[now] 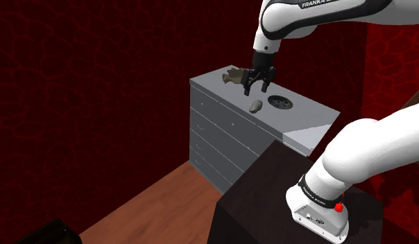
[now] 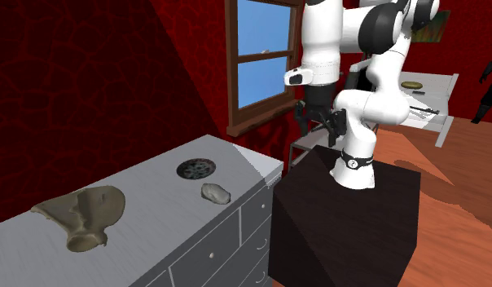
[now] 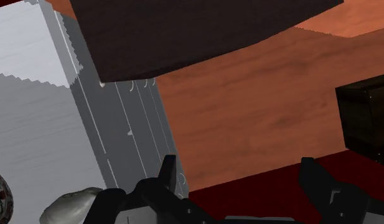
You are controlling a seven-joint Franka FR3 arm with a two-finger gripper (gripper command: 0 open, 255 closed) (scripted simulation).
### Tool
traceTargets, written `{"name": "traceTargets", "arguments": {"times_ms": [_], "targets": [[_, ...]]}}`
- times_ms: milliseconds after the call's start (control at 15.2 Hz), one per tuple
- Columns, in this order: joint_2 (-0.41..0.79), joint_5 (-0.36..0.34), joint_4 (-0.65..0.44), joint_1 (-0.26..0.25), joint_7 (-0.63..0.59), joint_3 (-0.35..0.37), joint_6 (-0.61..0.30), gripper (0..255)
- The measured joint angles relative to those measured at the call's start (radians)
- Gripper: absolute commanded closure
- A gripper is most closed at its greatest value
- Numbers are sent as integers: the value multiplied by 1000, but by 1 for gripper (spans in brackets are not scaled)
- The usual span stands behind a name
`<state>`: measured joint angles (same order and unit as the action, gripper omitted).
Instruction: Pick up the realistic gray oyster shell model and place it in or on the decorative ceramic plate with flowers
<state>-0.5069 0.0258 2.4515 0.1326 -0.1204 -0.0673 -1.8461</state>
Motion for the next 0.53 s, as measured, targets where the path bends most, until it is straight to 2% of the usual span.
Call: {"name": "traceTargets", "arguments": {"times_ms": [528], "targets": [[205, 2, -2, 74, -55, -67, -259, 0]]}}
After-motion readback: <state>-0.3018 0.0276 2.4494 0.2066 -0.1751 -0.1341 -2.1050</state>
